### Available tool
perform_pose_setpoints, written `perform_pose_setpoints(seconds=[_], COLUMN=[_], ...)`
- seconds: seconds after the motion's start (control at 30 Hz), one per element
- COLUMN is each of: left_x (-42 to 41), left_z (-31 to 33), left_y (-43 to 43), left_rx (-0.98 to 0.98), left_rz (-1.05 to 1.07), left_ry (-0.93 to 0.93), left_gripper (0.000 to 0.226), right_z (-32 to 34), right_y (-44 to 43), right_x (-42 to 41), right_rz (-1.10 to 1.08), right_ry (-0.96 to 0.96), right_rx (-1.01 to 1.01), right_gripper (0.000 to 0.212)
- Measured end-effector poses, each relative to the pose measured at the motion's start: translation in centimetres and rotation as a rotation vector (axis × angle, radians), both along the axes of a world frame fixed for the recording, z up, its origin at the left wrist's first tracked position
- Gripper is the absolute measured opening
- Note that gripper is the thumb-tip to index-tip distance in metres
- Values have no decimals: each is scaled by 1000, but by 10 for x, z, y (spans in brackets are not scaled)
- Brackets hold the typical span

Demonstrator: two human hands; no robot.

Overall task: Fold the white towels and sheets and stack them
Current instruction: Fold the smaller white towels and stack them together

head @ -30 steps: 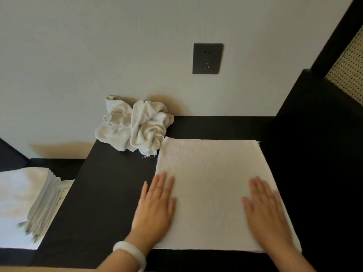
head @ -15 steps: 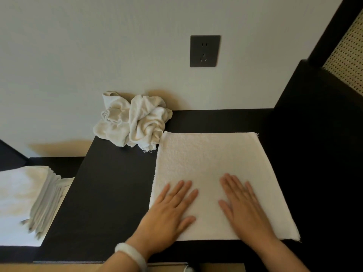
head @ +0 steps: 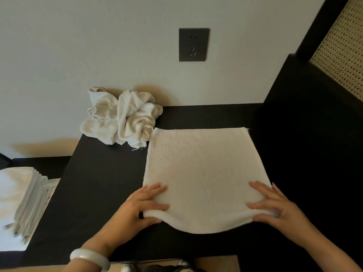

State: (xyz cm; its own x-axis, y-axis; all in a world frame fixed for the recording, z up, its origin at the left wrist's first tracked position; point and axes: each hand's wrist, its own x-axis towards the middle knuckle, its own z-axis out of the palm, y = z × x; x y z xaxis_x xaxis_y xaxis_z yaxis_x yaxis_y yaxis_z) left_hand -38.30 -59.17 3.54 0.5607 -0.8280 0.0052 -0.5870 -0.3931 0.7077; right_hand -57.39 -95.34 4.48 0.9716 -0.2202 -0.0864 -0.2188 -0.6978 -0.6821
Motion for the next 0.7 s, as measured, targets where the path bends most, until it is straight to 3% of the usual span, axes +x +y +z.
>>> perform_pose_setpoints(seconds=[0.07,0.2,0.37,0.47,0.6,0.7], left_x=[2,16,41,54,68,68], left_z=[3,22,51,63,55,49], left_y=[-1,-1,2,-2,-16,-26], left_rx=[-35,83,267,270,202,277], left_rz=[70,119,68,74,421,485], left_ry=[40,250,501,638,549,424], left_gripper=[25,33,23,18,13,32], right_z=[3,17,53,72,60,44], right_y=[3,-1,-9,-16,-18,-20], right_x=[4,17,40,62,88,88], right_rz=[-28,-68,-19,-45,-389,-497], right_ry=[8,117,427,478,278,279], right_rx=[-55,-84,143,273,510,572], right_gripper=[21,15,7,3,29,39])
